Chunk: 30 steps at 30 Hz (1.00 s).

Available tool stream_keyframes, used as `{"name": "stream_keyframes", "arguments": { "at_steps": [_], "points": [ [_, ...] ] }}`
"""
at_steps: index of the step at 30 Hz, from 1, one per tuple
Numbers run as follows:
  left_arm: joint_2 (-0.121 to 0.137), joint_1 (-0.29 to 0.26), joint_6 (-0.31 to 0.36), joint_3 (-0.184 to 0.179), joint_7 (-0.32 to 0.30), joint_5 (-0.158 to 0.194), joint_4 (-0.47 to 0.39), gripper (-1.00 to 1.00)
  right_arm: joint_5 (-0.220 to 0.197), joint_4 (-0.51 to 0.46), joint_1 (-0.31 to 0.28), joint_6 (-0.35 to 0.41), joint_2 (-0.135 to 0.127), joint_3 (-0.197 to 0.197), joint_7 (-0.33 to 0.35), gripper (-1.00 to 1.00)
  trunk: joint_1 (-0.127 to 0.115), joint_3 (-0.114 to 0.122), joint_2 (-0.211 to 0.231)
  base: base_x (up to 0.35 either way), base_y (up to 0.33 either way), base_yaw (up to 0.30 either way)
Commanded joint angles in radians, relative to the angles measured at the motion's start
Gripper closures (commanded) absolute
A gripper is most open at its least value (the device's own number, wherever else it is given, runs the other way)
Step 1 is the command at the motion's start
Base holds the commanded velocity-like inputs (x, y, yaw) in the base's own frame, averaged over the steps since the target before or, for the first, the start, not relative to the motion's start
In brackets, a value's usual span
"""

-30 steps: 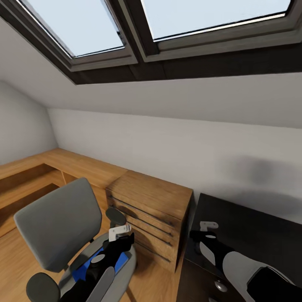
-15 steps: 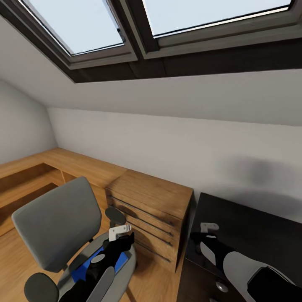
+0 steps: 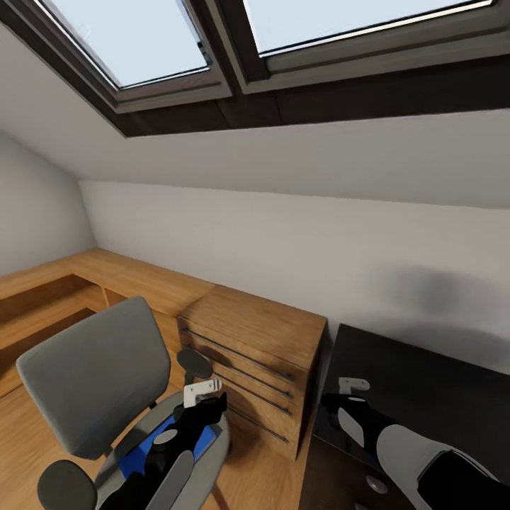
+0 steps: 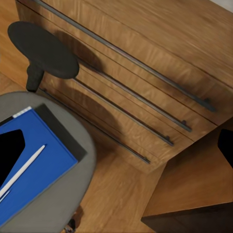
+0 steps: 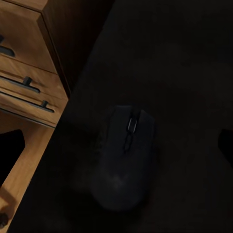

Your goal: In the bedroom, organize the workspace by keeping the computer under the desk, ensuring the monitor is on the desk, placing the keyboard on the desk next to the monitor, placing the mouse on the desk next to the keyboard, moving the folder from the swivel chair onto the desk next to the mouse, stacking the notebook on top of the folder with the pen on top of the notebook, and positioning the swivel chair next to the desk.

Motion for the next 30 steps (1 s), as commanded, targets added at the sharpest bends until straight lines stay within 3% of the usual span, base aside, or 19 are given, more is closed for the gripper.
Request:
{"name": "stream_keyframes", "arguments": {
  "at_steps": [1,23,30],
  "points": [
    [0.001,-0.001,0.002,-0.003,0.009,0.008,-0.002,-1.00,-0.005,-0.004,0.000,0.008,-0.001,0.008,-0.006,-1.00,0.004,-0.005,-0.009,0.000,0.000,0.000],
    [0.001,-0.001,0.002,-0.003,0.009,0.008,-0.002,-1.00,-0.010,-0.002,-0.001,0.009,-0.006,0.008,-0.007,-1.00,0.089,-0.074,-0.163,0.000,0.000,0.000],
    [0.001,-0.001,0.002,-0.003,0.009,0.008,-0.002,-1.00,-0.074,-0.002,-0.002,0.031,-0.022,0.007,-0.007,-1.00,0.115,-0.096,-0.212,0.000,0.000,0.000]
  ]
}}
